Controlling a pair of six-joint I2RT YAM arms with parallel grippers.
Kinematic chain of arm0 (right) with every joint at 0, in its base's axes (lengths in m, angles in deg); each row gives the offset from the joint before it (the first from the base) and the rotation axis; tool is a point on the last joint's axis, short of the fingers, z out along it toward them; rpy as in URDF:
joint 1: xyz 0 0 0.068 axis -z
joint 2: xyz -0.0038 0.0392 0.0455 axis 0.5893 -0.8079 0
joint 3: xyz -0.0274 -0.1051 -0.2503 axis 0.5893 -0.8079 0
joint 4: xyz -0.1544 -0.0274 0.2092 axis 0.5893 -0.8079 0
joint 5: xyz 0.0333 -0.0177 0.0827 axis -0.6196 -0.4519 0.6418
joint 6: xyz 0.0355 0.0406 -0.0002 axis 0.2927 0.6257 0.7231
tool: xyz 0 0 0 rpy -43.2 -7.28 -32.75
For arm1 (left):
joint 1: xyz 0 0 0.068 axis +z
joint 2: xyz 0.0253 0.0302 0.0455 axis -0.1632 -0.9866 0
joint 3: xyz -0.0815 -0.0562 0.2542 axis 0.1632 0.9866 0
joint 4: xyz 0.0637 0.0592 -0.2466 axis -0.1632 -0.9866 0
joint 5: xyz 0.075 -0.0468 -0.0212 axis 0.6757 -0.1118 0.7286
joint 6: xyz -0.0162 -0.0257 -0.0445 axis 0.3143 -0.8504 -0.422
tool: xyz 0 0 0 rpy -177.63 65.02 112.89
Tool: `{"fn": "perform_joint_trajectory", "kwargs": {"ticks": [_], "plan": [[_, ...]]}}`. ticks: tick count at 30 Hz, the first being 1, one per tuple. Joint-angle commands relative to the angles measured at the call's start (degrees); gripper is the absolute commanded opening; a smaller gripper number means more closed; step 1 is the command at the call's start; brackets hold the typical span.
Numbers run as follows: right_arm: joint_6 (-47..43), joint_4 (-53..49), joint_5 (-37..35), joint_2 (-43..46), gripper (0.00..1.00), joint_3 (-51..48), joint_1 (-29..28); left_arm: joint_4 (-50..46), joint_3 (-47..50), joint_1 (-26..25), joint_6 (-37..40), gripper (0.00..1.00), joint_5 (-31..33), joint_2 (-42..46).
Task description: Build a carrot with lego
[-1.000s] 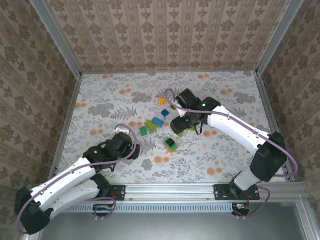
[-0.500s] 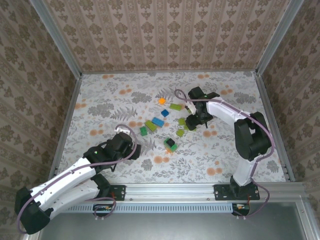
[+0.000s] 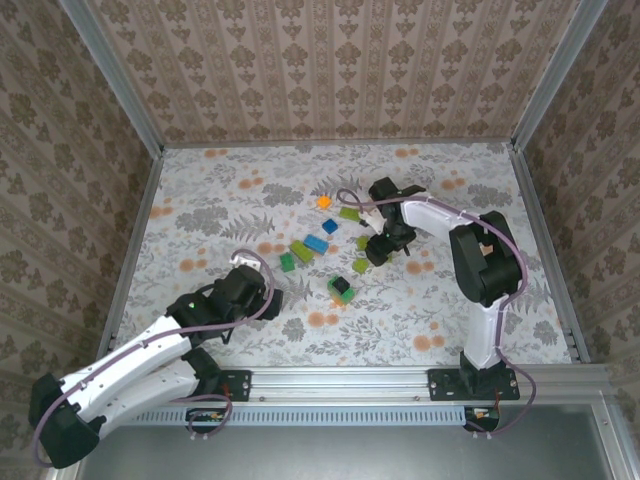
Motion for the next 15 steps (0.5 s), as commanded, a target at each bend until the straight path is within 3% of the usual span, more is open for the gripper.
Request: {"fn": "perform_joint_trajectory", "kwargs": {"ticks": [1,15], "plan": [[-2.5,-1.5,0.9,-2.2,0.75,2.8,-0.4,0.4,0.8,-0.5,1.2,1.0,-0.1,1.1],[-3.7,-3.5,2.1,-5.6,0.7,4.9,-1.3,0.4,0.8,-0.5,1.1,1.0,0.6,1.3]]}}
